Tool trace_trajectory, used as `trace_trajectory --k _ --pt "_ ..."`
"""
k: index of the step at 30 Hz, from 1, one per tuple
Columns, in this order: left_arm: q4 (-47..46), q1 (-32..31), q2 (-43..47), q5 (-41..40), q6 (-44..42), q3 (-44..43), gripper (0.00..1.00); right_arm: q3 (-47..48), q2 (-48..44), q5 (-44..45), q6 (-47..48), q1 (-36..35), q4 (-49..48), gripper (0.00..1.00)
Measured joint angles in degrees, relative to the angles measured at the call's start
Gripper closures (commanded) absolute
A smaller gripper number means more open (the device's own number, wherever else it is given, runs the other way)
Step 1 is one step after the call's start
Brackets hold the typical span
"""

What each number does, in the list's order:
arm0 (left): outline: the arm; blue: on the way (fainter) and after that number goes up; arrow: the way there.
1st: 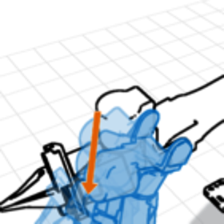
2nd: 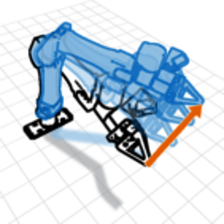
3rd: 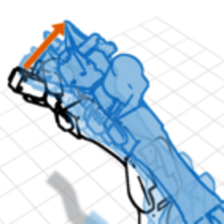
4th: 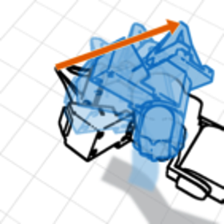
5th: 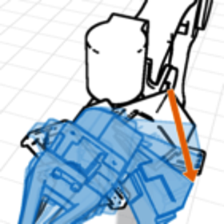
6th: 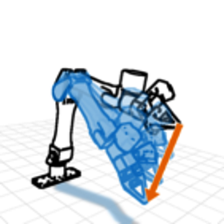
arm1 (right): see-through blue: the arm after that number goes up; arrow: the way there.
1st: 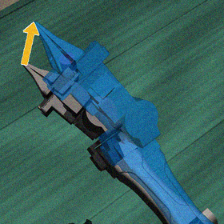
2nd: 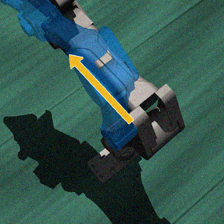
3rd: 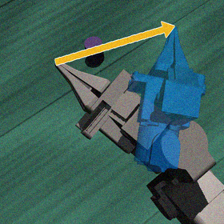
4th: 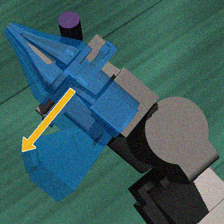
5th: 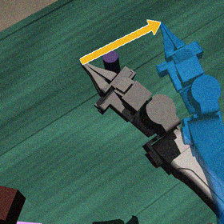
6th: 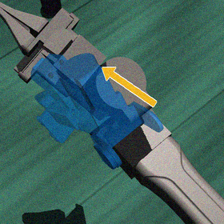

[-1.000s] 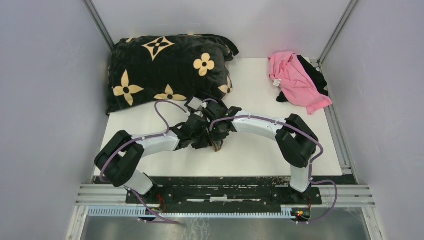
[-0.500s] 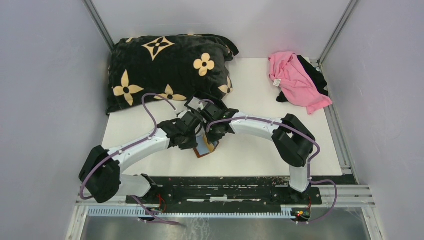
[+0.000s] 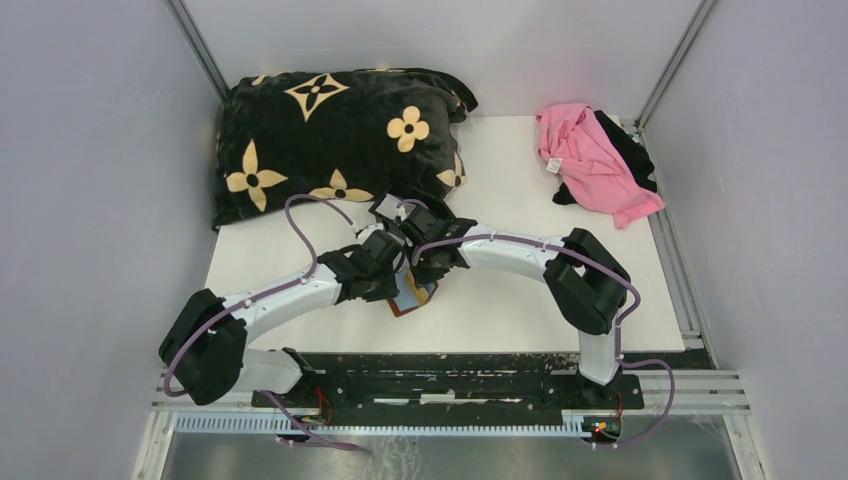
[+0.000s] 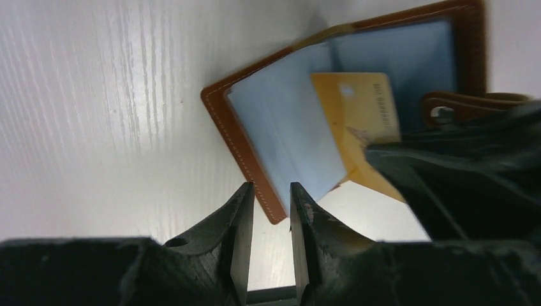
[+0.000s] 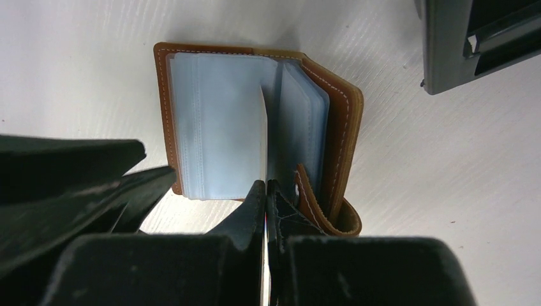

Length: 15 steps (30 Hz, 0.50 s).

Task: Put the credit cards into the card holder
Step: Open the card holder at the center of the board.

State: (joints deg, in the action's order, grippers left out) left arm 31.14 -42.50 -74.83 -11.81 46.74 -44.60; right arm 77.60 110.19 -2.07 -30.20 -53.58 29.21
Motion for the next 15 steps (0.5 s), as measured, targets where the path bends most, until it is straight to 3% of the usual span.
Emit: trace_trajectory --k 5,15 --pt "-5.44 0.0 -1.64 -0.07 0.98 5.64 0.65 0.0 0.0 -0.02 0.0 0.0 0.0 0.99" --pt "-10.71 0.0 -3.8 -0.7 2.78 8.0 0.65 0.0 -0.11 -0.04 0.0 -0.04 0.11 0.99"
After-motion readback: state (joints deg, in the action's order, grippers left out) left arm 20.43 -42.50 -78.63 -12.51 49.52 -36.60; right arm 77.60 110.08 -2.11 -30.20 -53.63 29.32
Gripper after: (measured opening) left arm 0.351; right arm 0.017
